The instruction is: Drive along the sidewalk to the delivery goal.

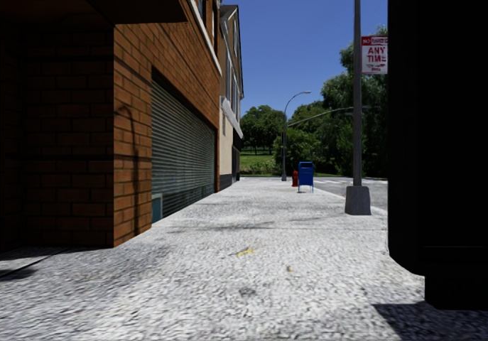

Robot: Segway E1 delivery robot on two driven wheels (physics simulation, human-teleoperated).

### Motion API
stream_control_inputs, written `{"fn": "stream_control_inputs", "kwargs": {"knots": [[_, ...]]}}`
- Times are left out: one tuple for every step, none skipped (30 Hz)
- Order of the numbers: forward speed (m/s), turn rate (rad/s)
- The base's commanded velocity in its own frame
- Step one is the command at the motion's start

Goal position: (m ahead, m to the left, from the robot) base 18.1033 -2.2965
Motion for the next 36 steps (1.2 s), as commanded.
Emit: {"fn": "stream_control_inputs", "kwargs": {"knots": [[2.0, 0.0], [2.0, 0.0], [2.0, 0.0], [2.0, 0.0], [2.0, 0.0], [2.0, 0.0], [2.0, 0.0], [2.0, 0.0], [2.0, 0.0], [2.0, 0.0], [2.0, 0.0], [2.0, 0.0], [2.0, 0.0], [2.0, 0.0], [2.0, 0.0], [2.0, 0.0], [2.0, 0.0], [2.0, 0.0], [2.0, 0.0], [2.0, 0.0], [2.0, 0.0], [2.0, 0.0], [2.0, 0.0], [2.0, 0.0], [2.0, 0.0], [2.0, -0.03], [2.0, -0.08], [2.0, -0.12], [2.0, -0.13], [2.0, -0.13], [2.0, -0.14], [2.0, -0.03], [2.0, 0.0], [2.0, 0.0], [2.0, 0.0], [2.0, 0.0]]}}
